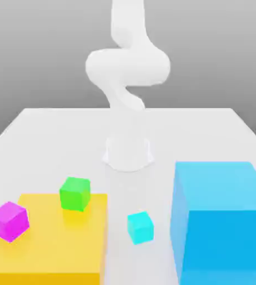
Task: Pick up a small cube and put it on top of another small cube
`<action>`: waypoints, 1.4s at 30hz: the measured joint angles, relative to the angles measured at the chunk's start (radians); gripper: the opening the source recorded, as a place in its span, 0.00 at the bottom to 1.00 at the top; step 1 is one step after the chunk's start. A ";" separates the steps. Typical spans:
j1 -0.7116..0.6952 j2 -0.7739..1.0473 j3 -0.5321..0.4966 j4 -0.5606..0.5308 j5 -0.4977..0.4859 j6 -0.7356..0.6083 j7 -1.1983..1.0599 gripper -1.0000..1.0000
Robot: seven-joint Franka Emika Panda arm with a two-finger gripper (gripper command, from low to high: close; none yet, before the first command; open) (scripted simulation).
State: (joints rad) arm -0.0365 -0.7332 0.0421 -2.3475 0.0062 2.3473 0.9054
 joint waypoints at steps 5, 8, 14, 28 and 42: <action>-0.071 0.137 0.086 -0.097 0.009 0.097 0.219 0.50; -0.110 0.216 0.134 -0.154 0.010 0.153 0.349 0.50; -0.177 0.376 0.220 -0.267 0.007 0.266 0.613 0.50; -0.236 0.751 0.312 -0.505 -0.038 0.532 1.212 0.50; -0.037 1.001 0.042 -0.461 -0.306 0.729 1.424 0.00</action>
State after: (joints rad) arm -0.0737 0.2677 0.0841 -2.8085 -0.3002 3.0764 2.3295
